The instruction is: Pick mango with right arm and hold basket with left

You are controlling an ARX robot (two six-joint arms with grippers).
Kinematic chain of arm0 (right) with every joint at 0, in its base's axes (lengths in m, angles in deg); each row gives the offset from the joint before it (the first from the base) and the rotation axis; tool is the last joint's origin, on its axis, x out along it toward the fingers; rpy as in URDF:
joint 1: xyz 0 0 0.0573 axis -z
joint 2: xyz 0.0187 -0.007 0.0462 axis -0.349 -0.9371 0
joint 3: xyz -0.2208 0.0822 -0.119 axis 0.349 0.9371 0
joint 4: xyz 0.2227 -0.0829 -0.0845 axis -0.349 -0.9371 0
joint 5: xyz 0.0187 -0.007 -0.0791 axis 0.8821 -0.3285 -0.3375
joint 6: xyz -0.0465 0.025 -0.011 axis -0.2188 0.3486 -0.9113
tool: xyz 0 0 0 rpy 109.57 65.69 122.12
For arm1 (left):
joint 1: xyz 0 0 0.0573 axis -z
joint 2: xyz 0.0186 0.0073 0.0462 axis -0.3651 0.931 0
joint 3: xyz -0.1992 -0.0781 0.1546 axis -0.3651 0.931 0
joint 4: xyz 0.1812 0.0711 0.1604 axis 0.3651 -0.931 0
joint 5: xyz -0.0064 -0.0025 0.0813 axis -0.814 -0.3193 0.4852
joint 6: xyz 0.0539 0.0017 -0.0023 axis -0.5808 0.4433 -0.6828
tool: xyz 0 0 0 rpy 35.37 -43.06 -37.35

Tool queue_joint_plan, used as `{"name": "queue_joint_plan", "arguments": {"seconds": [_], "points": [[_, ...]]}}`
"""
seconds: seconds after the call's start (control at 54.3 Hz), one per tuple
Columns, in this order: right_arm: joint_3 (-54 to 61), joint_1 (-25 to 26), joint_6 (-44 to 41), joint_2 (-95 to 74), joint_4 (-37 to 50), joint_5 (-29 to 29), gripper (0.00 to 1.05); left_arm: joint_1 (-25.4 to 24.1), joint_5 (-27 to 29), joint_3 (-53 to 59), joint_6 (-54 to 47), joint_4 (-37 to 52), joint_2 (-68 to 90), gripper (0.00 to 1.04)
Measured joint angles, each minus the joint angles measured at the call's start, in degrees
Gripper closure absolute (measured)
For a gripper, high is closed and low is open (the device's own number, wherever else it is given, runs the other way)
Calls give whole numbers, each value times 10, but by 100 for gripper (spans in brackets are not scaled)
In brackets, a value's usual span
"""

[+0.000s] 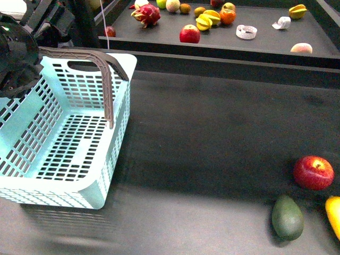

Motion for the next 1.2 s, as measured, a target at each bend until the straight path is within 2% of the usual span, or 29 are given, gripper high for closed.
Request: {"name": "queue_joint_plan", "arguments": {"seconds": [0.166, 0.46, 0.552, 0.718, 1.031, 1.197], "points": [[0, 0, 0, 0, 0, 0, 8, -2, -9, -18, 1, -8, 17, 7], [0, 0, 0, 0, 0, 0, 8, 0, -14, -33, 0, -23, 33, 59], [0, 0, 0, 0, 0, 0, 8, 6, -38, -28, -1, -3, 32, 78], [0, 0, 0, 0, 0, 0, 8, 17, -65, 17, -30, 7, 7, 96], [0, 0, 0, 0, 0, 0, 8, 28, -103, 145, -148, 11, -165, 97], [0, 0, 0, 0, 0, 0, 8, 34, -155, 237, -219, 17, -286, 97]]}}
